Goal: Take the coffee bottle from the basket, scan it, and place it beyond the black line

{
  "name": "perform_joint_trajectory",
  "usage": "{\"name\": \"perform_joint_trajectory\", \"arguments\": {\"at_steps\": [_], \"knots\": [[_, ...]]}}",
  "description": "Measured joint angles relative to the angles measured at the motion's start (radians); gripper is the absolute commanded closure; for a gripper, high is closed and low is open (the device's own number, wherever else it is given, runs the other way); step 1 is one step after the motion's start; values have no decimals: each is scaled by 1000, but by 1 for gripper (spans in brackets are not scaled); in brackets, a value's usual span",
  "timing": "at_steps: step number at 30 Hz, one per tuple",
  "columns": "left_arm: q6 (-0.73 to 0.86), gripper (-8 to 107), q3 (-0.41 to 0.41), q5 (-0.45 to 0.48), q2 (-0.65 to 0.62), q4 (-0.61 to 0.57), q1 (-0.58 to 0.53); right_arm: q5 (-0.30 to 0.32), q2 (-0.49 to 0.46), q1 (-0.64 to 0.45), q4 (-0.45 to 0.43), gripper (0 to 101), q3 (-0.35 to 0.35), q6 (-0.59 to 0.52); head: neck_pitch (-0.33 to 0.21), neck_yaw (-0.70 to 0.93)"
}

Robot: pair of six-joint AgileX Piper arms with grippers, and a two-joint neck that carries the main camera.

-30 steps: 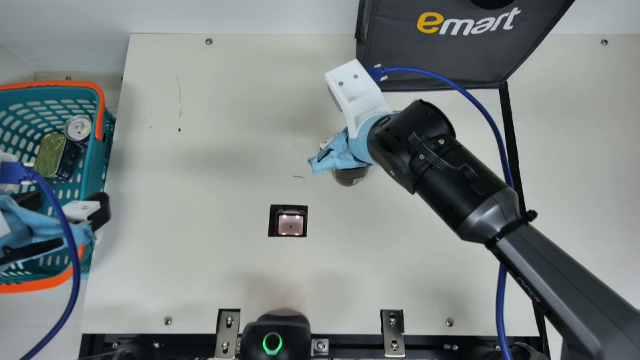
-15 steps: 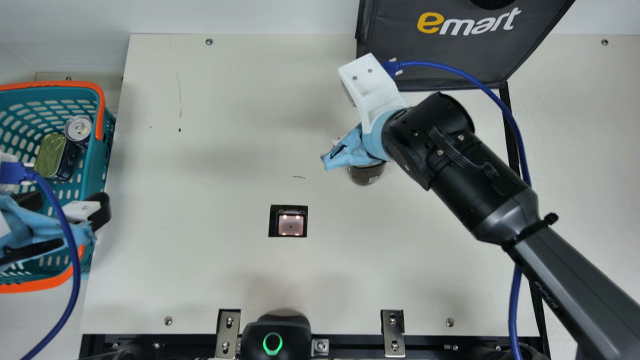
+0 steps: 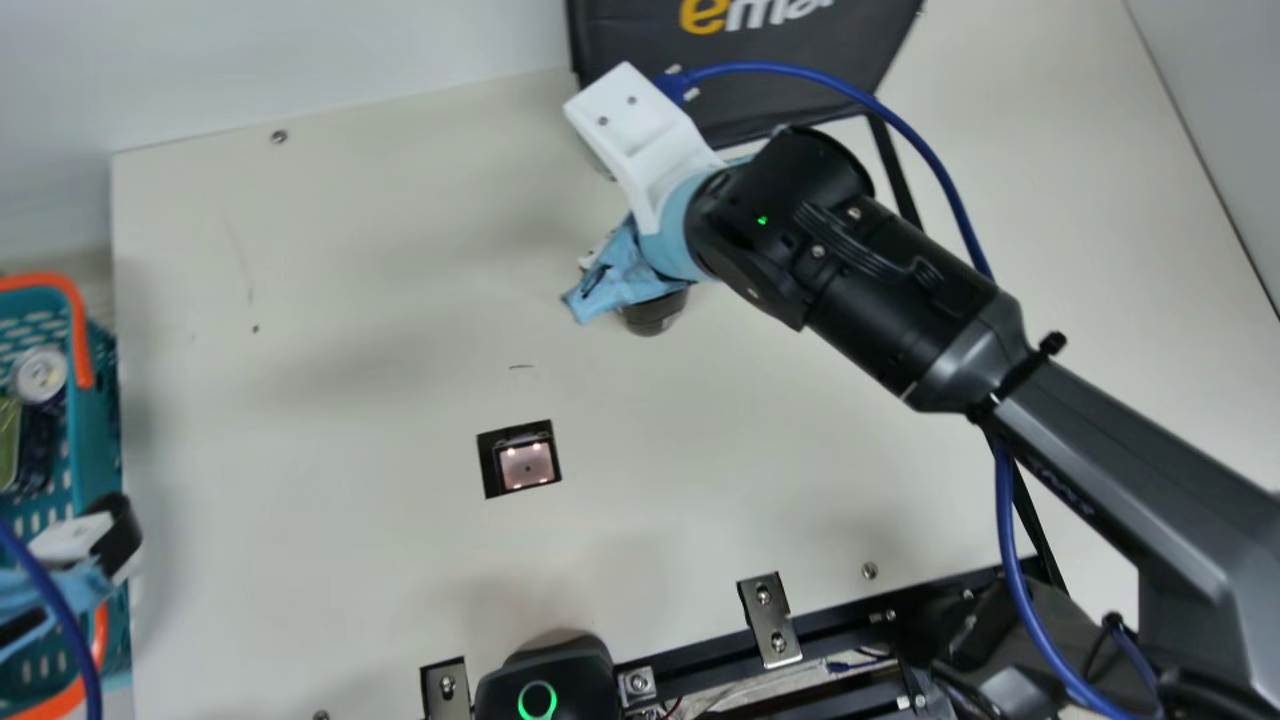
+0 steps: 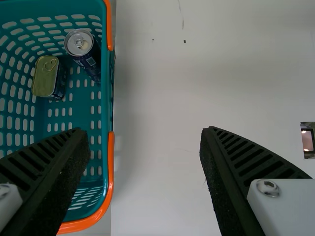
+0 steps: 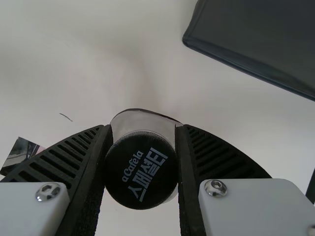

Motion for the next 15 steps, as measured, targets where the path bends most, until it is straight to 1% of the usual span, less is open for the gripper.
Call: {"name": "perform_joint_trajectory", "arguments": {"at_steps": [3,9,15], "knots": [[0,9,0,0,0,0,0,7,-17,-15,0,101,2,-1,0,-46],[0,9,0,0,0,0,0,9,-52,-64,4,101,12,-8,0,-48],[0,9,0,0,0,0,0,12,-83,-136,32,101,28,-31,0,-48]]}}
